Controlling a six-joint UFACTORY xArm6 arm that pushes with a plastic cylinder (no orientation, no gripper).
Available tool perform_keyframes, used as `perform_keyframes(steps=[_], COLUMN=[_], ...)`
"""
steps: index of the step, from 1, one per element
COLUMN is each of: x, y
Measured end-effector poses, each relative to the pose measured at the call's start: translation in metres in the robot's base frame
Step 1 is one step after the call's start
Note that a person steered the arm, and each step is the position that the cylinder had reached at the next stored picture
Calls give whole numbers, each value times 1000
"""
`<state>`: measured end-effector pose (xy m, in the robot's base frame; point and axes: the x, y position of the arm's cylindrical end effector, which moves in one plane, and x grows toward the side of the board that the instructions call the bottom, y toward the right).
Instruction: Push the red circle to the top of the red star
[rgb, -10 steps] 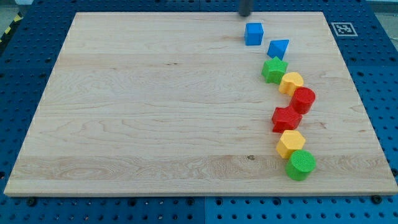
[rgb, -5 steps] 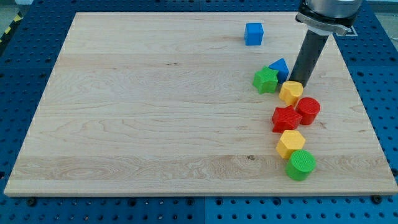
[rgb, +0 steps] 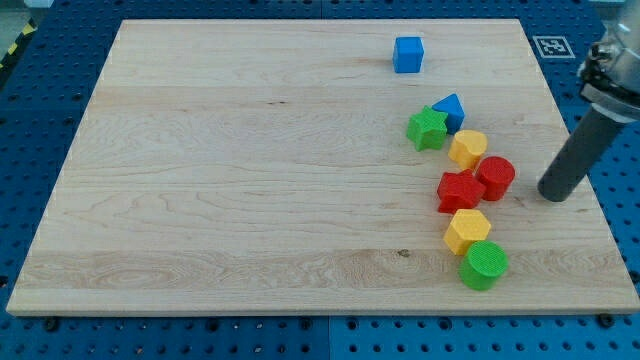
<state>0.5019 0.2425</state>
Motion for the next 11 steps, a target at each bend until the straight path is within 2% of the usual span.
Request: perform_keyframes(steps=[5, 8, 9, 11], x=[0, -19, -21, -22], y=[-29, -49, -72, -62])
